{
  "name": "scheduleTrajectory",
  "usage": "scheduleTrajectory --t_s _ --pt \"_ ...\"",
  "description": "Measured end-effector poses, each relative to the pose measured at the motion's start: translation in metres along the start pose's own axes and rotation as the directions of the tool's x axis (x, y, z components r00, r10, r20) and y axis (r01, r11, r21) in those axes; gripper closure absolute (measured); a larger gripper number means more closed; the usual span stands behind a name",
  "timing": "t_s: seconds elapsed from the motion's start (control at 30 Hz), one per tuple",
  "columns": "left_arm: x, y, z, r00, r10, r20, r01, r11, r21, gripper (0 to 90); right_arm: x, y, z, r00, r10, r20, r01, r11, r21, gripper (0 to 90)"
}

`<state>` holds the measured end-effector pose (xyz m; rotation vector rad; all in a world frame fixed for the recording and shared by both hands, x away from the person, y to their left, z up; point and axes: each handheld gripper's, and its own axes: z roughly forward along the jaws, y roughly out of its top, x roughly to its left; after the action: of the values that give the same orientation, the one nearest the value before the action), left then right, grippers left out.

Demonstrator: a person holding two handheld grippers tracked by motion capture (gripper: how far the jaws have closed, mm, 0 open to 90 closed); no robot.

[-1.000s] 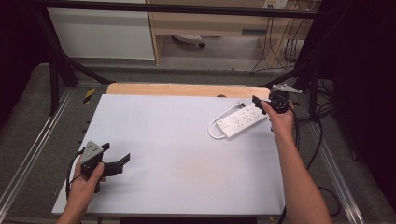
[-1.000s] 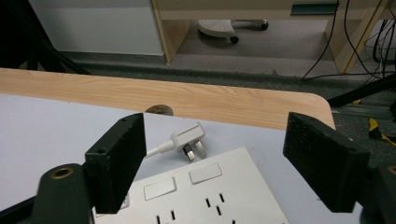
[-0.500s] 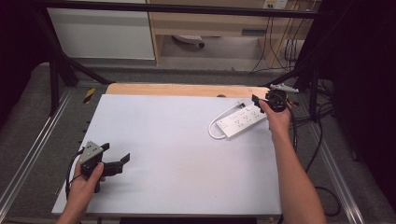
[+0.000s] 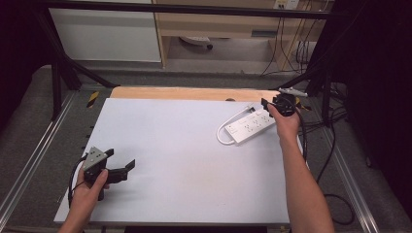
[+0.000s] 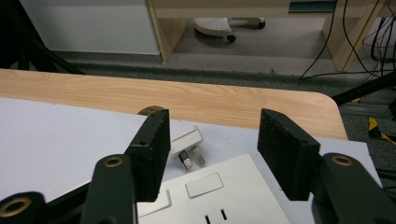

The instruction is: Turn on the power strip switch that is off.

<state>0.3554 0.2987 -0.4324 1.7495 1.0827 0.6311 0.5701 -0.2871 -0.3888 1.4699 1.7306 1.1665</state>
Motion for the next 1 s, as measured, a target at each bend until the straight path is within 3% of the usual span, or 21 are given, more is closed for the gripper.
scheduleTrajectory --t_s 0.57,1.0 --pt "-0.002 -0.001 0.001 1.0 0.007 0.005 -0.007 0.9999 0.008 5.8 -0.004 -0.014 0.014 0.9996 0.028 0.003 -0.028 1.0 -0.007 65.8" --pt "-0.002 -0.001 0.001 1.0 0.007 0.004 -0.007 0.9999 0.008 5.8 -0.001 -0.022 0.019 0.9999 0.01 0.001 -0.01 1.0 -0.009 74.8"
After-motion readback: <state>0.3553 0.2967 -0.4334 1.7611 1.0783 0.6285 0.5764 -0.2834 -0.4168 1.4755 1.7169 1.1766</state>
